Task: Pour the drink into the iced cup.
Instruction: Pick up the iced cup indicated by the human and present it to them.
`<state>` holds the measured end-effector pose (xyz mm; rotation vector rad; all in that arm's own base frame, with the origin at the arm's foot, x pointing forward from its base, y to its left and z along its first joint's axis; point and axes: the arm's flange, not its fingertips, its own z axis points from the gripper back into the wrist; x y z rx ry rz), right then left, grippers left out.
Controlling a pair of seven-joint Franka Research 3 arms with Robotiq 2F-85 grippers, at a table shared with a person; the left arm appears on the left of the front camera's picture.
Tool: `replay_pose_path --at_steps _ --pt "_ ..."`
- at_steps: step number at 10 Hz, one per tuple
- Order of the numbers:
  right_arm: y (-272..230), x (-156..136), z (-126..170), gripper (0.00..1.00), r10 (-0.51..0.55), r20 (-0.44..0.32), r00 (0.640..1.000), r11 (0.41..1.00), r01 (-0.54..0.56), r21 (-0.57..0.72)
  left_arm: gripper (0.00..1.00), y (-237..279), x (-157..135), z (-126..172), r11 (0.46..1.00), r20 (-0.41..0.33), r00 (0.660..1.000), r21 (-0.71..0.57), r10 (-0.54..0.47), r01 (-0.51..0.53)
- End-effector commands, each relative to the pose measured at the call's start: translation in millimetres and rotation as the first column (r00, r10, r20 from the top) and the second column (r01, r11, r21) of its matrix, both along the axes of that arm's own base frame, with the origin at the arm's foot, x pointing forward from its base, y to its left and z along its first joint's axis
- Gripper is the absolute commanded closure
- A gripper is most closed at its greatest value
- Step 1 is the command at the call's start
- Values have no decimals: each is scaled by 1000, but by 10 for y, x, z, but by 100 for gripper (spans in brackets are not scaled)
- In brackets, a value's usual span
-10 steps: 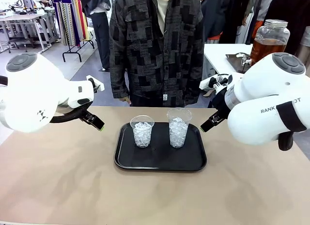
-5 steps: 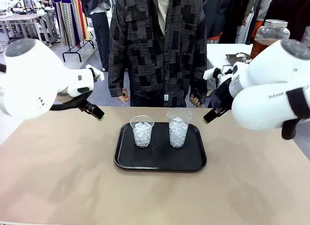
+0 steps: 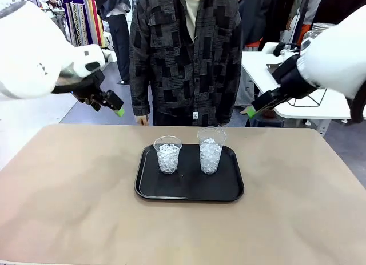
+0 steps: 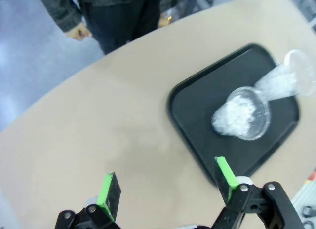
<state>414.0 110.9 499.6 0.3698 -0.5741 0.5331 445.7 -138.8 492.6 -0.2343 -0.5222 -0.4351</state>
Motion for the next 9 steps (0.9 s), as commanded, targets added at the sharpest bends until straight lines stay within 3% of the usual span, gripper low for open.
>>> replay_pose_path --at_steps 1,4,6,7,8,9 --pt "-278 133 -116 0 33 -78 996 979 -17 203 0 267 141 10 982 -114 993 -189 -17 -5" --pt "-464 188 -351 0 127 -170 977 890 -37 455 0 498 269 -170 924 -228 971 -383 -73 -21" --pt "-463 180 -436 0 114 -169 979 906 -33 422 0 499 285 -256 918 -229 969 -397 -96 -3" --pt "-423 152 -456 0 77 -129 989 945 -32 325 0 484 171 -173 922 -226 972 -386 -67 -26" --pt "-497 58 -422 0 111 -183 977 887 -15 461 0 484 171 -173 922 -226 972 -386 -67 -26" --pt "-497 58 -422 0 111 -183 977 887 -15 461 0 484 171 -173 922 -226 972 -386 -67 -26"
